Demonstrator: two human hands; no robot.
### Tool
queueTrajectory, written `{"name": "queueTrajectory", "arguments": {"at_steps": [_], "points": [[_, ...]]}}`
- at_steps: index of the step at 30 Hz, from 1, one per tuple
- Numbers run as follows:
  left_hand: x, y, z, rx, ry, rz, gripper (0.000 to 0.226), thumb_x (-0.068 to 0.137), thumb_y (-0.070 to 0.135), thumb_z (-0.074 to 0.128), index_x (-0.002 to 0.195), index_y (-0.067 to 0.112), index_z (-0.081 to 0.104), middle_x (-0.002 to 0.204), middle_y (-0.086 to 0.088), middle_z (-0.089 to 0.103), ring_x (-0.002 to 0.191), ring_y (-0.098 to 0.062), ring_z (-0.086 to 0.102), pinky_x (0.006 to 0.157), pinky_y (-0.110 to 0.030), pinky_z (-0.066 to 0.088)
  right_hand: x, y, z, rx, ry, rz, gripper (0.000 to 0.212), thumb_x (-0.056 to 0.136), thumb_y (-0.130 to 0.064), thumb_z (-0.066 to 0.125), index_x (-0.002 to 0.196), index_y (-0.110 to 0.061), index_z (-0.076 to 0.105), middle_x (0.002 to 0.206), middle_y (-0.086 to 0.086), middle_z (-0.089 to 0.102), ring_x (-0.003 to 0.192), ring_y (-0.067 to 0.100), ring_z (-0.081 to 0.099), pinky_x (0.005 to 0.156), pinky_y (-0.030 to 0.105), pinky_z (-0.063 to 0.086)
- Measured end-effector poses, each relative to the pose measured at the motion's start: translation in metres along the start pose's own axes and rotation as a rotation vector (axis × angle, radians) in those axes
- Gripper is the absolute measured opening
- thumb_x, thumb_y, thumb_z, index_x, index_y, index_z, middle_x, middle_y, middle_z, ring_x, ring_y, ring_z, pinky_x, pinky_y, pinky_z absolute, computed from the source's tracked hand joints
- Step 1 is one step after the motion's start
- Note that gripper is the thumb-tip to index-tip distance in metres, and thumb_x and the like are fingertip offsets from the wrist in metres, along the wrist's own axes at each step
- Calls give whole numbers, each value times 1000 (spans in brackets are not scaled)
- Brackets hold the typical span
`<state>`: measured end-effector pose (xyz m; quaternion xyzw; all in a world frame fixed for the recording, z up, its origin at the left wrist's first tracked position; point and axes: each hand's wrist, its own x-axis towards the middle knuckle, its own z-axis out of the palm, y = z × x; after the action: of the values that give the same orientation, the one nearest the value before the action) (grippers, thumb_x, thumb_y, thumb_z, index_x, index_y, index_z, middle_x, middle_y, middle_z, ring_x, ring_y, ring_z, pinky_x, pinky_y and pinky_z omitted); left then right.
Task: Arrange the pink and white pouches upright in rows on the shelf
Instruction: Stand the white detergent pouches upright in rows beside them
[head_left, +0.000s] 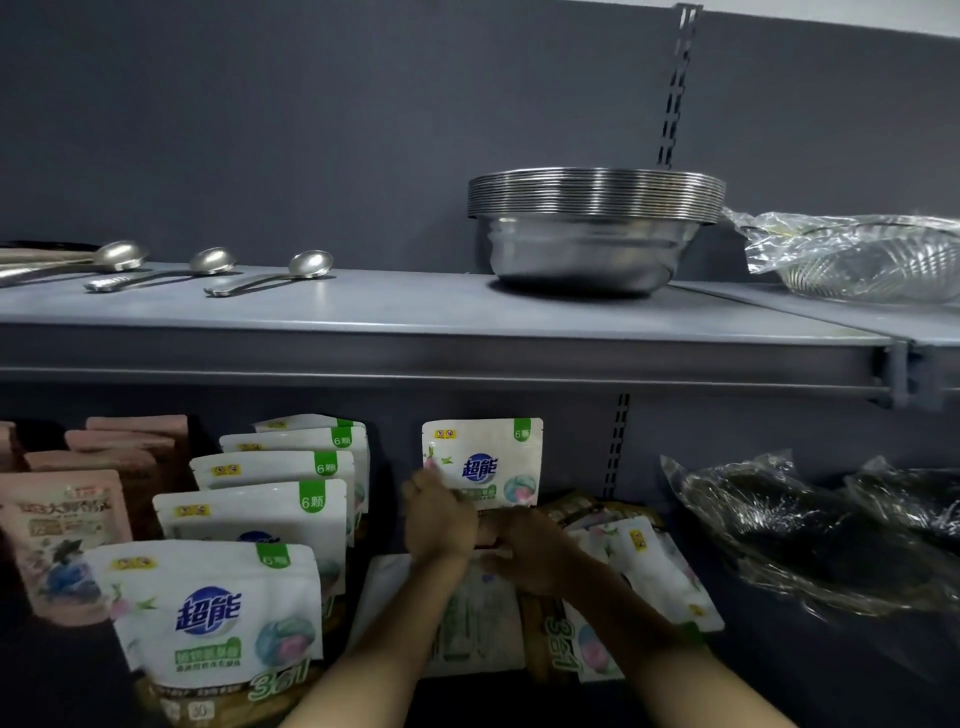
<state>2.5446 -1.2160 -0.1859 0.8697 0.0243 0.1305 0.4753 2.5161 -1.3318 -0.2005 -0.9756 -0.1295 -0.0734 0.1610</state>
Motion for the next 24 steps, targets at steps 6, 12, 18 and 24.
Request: {"name": "queueTrajectory", "arguments": {"at_steps": [6,12,18,24], "points": [[-15,1,-21,69,-52,-6,33,93,12,42,124,2,43,133,-17,41,110,-38,55,83,-38,45,-28,-8,31,-70,-231,-146,79,66,-77,58,130,-32,49,133,-6,55,120,14,53,100,30,44],[-20,2,-35,38,-64,19,32,91,9,42,123,2,44,131,-19,44,112,-37,54,90,-38,44,-49,-22,21,-229,-189,-296,67,84,-54,59,136,-15,46,137,9,49,124,27,48,102,37,39],[-30,14,-42,-59,-65,99,34,95,9,39,128,2,45,128,-17,50,112,-31,55,78,-27,40,-50,-37,11,-249,-124,-278,37,89,-24,47,120,-5,57,110,20,64,97,33,62,79,35,47],[-36,48,-56,-198,30,192,26,94,9,42,118,3,51,124,-13,55,114,-27,55,82,-25,42,-47,-40,-6,-7,230,12,30,99,-24,38,113,-13,62,102,9,70,91,23,67,71,24,48]]}}
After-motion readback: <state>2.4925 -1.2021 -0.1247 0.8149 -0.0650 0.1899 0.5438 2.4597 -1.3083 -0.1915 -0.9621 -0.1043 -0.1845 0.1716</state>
